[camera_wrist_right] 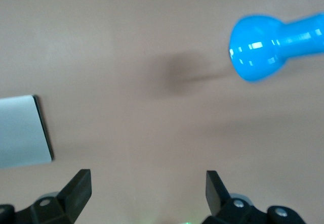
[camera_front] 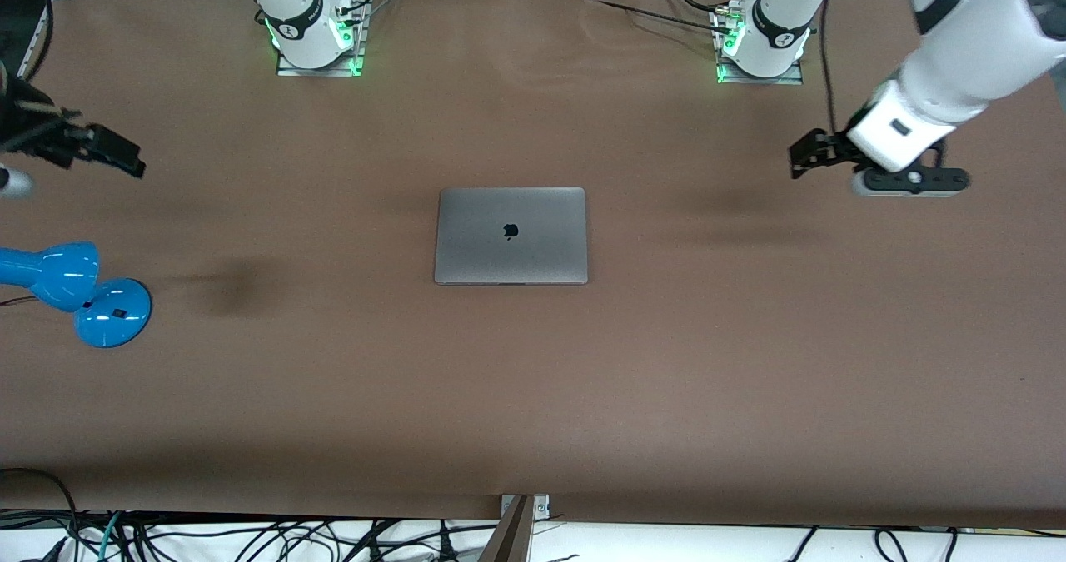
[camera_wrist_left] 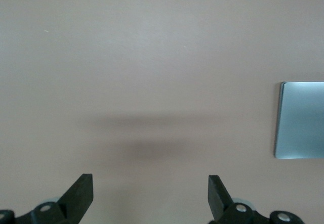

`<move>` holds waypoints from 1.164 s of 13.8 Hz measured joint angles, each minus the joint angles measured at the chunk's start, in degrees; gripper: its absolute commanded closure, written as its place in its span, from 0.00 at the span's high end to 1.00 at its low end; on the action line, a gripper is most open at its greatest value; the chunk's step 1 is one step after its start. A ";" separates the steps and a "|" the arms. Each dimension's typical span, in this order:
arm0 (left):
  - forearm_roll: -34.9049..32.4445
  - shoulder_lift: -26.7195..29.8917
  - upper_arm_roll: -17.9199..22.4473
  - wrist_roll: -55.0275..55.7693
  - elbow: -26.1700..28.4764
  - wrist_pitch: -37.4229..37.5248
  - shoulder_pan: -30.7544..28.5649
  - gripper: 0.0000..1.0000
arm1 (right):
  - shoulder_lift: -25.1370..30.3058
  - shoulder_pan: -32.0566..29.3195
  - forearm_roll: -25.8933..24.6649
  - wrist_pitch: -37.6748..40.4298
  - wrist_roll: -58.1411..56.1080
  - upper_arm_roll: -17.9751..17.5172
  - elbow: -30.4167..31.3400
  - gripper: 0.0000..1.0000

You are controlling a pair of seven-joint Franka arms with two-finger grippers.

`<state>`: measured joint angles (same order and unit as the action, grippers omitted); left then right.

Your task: Close laptop with both arms from behind

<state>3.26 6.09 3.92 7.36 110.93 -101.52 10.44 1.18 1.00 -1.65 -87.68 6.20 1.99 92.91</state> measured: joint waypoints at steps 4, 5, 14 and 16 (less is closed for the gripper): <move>-1.93 0.40 0.31 -3.49 -2.45 1.88 -4.04 1.00 | 2.72 0.24 0.02 -1.92 0.00 0.05 5.51 1.00; -3.15 0.40 -1.17 -3.94 -3.39 2.57 -5.72 1.00 | 2.72 0.31 0.02 -2.26 0.00 0.05 5.99 1.00; -4.33 0.14 -6.96 -4.19 -5.76 5.51 -9.94 1.00 | 2.62 0.68 0.05 -2.88 0.04 -0.11 6.24 1.00; -4.33 0.10 -6.97 -4.19 -5.76 5.89 -9.89 1.00 | 2.62 0.68 0.05 -2.88 0.04 -0.12 6.24 1.00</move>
<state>-1.08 6.19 -3.06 3.17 105.17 -95.63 0.56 3.80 1.67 -1.59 -90.57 6.23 1.87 99.16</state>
